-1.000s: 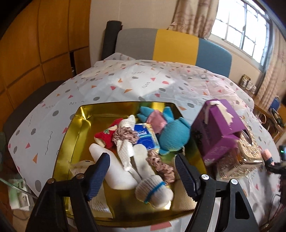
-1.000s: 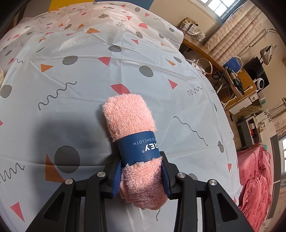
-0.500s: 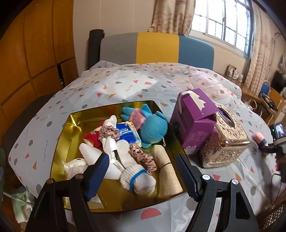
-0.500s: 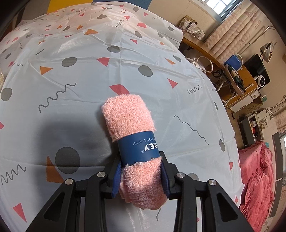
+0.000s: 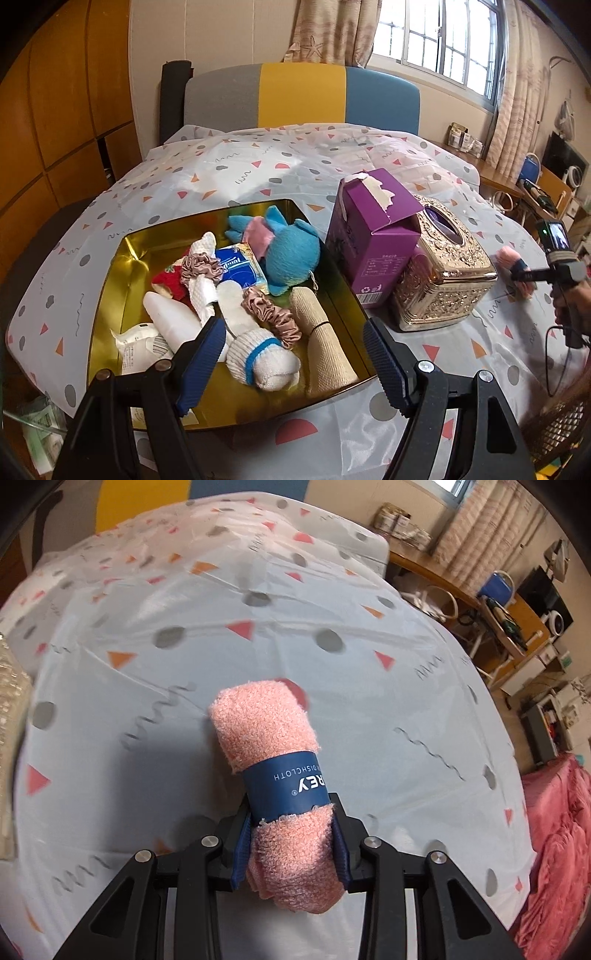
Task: Organize soft objects
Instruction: 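Lift the left gripper up out of the gold tray, then carry the pink towel roll into the gold tray and open the right gripper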
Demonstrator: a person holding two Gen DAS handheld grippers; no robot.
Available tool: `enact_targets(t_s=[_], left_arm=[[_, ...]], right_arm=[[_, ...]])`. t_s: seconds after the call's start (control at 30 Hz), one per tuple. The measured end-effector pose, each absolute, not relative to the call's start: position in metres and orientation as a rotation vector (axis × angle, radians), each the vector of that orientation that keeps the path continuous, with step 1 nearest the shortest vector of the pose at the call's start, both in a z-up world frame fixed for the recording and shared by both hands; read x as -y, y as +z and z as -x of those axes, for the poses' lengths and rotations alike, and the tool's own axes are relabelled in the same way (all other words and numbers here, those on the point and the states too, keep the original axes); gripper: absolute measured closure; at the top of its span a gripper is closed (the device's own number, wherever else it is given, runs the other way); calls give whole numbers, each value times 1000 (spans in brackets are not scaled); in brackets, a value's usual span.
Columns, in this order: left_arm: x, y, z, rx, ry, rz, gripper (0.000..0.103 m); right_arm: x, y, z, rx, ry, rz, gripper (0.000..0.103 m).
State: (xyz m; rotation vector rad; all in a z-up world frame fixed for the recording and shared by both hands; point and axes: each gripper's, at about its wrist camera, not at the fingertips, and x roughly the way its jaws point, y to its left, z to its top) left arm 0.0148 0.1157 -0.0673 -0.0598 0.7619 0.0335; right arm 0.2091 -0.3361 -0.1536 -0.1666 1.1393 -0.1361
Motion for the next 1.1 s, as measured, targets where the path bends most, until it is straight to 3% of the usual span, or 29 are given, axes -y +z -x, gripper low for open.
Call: enact_targets(t_s=[0.2,0.7,1.1], left_arm=[[-116,-68,-13,-765,22,58,25],[-124,-71,-11,-766,16,83,25],[-139,-69,-4,-755,60,96,26]], right_arm=[[300,-136,-222,-1091,-64,153,67],[147,-23,-240,-809,305,225,67],[12,4,-191,-702,617,355,67]])
